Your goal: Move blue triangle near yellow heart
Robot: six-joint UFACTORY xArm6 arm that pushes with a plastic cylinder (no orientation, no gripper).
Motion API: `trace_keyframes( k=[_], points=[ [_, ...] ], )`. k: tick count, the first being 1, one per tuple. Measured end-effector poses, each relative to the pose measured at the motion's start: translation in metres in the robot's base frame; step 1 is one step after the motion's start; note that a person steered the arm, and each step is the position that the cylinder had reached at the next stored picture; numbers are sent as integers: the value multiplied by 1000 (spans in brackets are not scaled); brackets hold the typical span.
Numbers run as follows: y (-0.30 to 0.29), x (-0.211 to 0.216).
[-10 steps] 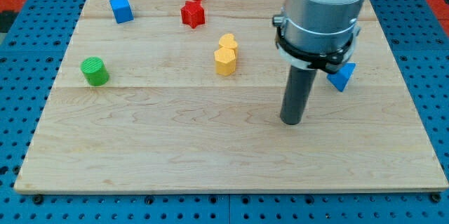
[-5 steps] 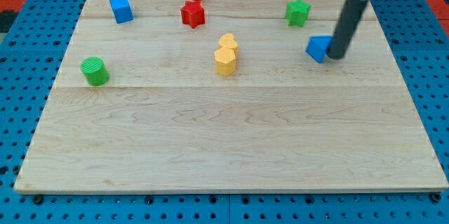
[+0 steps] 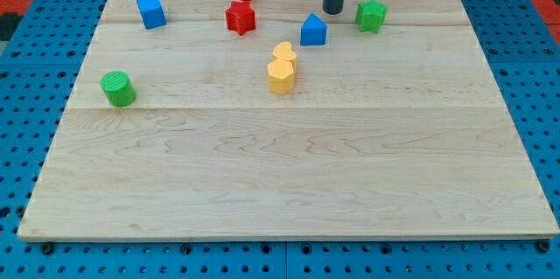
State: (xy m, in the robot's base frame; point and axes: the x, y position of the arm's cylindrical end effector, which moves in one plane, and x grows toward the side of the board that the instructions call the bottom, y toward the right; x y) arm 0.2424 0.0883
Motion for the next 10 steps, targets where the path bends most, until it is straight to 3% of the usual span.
trace_keyframes(
  k=[8,9,10],
  points=[
    [-4,0],
    [-44,27],
    [-72,22]
  ],
)
